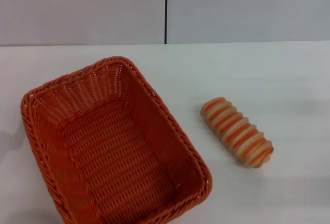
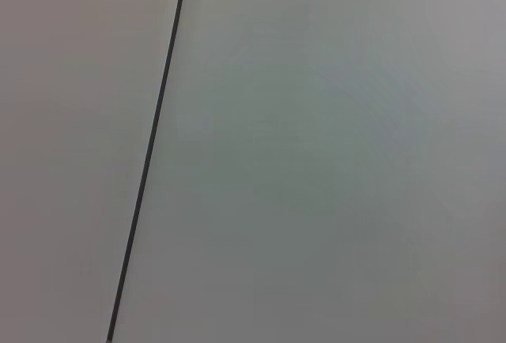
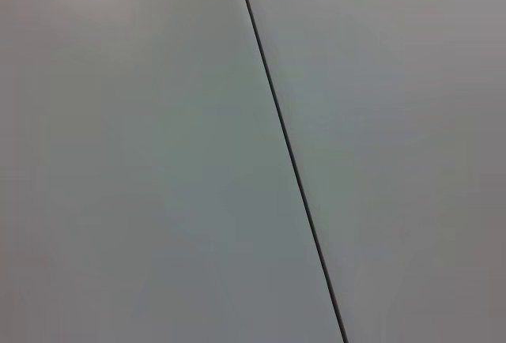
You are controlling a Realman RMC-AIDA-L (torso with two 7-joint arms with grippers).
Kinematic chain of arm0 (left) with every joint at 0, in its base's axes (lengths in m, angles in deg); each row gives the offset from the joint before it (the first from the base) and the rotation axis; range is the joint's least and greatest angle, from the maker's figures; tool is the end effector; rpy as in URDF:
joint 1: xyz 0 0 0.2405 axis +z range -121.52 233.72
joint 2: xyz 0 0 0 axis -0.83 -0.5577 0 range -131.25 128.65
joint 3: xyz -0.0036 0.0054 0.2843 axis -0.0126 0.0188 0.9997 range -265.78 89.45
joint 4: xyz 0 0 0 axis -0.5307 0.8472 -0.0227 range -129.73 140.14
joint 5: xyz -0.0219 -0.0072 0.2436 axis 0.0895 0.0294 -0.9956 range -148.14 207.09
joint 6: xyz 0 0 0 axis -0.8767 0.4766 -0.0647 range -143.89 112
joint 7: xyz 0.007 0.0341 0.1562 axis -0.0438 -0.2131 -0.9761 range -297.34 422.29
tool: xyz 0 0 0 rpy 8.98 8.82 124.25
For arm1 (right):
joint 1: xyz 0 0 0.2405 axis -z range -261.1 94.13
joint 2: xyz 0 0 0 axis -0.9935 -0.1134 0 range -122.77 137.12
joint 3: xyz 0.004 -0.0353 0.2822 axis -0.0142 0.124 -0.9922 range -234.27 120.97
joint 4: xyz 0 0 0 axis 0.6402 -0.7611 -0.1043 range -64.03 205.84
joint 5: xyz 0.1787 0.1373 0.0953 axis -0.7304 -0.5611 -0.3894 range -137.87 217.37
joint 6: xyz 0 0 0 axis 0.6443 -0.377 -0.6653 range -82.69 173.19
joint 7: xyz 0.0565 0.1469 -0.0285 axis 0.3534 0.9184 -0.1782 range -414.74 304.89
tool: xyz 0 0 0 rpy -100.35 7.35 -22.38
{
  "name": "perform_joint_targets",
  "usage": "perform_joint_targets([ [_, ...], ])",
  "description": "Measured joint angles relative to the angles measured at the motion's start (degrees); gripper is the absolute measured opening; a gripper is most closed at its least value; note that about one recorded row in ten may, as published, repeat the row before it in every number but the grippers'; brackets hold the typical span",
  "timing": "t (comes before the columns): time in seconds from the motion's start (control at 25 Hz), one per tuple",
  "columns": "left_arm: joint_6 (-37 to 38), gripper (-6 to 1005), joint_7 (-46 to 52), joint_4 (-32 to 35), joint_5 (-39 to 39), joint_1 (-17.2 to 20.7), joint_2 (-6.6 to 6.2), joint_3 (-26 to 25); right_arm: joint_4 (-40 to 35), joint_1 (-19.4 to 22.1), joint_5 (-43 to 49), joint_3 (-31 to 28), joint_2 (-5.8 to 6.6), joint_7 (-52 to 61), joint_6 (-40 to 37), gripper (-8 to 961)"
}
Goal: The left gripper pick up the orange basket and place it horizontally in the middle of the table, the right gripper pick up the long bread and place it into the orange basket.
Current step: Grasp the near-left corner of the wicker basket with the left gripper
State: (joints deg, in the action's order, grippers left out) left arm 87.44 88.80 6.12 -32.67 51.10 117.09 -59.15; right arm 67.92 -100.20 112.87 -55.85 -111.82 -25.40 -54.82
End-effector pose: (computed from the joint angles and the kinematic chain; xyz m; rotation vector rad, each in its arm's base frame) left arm -0.4163 0.1943 0.0069 -1.4856 -0.4772 -0.9982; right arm 0.3995 0.2780 0.0469 -1.2601 0.3937 1.0935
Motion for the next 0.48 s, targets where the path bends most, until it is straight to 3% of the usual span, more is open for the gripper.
perform_joint_targets([
  [0.48, 1.36, 758, -0.05, 0.02, 0.01, 0.8, -0.04, 0.03, -0.01, 0.06, 0.01, 0.0, -0.02, 0.0, -0.28, 684],
])
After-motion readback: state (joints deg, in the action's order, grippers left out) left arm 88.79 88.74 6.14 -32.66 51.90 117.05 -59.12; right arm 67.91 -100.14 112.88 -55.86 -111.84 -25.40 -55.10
